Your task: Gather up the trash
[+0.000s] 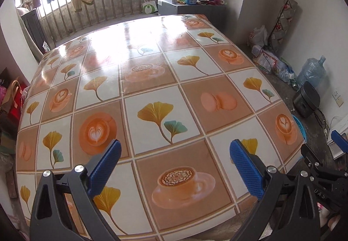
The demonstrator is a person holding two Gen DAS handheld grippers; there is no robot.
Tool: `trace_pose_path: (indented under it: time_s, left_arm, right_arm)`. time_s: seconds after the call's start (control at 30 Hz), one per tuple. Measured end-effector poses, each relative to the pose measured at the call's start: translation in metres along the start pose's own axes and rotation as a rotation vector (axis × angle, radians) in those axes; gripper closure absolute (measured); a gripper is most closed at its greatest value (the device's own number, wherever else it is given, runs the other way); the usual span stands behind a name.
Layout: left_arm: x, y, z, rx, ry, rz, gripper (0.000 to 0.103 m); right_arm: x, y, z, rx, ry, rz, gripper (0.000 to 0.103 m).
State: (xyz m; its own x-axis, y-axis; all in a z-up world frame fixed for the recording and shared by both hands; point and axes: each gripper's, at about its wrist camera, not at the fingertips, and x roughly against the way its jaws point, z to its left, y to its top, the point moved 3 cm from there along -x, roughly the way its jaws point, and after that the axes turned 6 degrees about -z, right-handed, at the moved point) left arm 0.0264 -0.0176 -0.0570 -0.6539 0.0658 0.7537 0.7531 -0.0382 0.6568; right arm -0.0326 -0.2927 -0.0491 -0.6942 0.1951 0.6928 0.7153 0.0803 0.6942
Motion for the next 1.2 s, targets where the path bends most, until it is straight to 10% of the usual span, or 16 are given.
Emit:
trace_pose_path:
  time_s: [1.2]
  left_arm:
    - [-0.002,0.006,-0.024,-0.071,0.005,-0.022,0.005]
  right_arm:
    - [0.01,0.003,-0.019,-0.062,-0.019,0.008,0.007]
